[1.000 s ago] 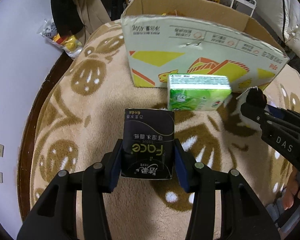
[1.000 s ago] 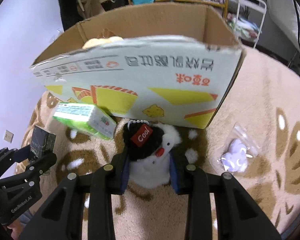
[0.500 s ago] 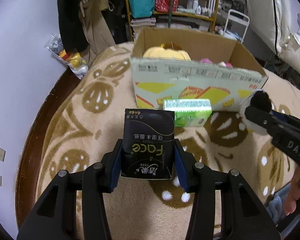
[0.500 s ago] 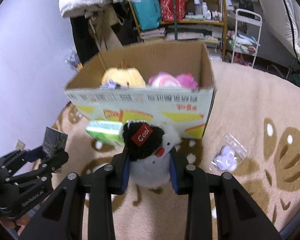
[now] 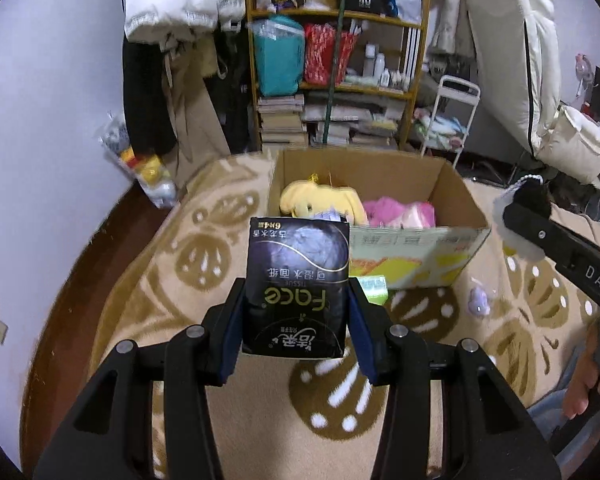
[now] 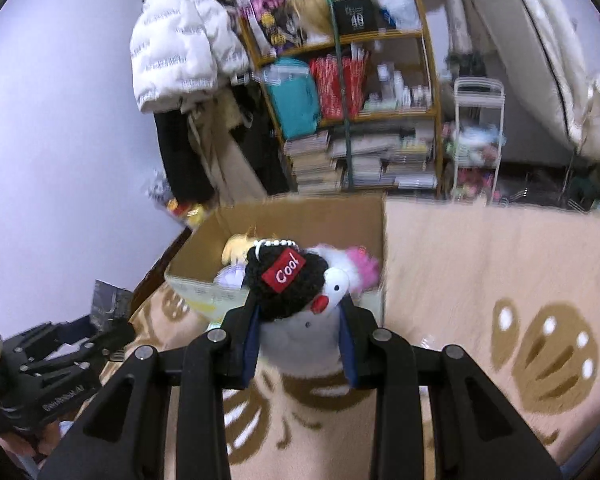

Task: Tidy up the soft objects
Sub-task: 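Lift the black tissue pack with the left gripper while the right gripper carries the penguin over the box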

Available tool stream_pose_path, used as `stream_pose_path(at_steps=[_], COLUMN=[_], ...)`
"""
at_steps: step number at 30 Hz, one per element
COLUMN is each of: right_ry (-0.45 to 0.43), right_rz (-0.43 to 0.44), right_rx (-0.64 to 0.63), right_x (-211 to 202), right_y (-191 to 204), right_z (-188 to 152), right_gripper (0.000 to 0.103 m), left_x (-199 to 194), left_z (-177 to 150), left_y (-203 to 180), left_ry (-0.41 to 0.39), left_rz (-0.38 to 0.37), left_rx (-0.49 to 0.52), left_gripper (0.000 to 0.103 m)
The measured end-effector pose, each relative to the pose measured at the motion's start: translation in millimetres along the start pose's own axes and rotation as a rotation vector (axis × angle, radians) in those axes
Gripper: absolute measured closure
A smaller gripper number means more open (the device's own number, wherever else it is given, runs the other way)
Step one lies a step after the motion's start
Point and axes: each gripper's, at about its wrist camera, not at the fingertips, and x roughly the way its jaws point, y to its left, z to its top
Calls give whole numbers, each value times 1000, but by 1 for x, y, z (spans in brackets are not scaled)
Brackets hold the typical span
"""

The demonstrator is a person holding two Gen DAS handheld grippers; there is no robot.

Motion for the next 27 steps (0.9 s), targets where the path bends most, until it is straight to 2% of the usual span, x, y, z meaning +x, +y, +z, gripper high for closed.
stream_pose_path(at_steps=[7, 16, 22, 27], right_ry=[-103, -193, -219, -220], right_rz=[27, 33, 38, 45], right_rx=[-23, -77, -95, -104], right_x=[-18, -28, -25, -16], right_y=[3, 1, 2, 2], right_z=[18, 41, 53, 57], right_gripper=[68, 68, 68, 68], left_x=[-21, -26, -35, -30], left_z=[21, 42, 55, 67], left_y=[1, -10, -28, -37], left_ry=[-106, -188, -329, -350], left_rz=[22, 21, 18, 43], left_rx=[20, 72, 115, 135], left_gripper=[57, 57, 57, 57])
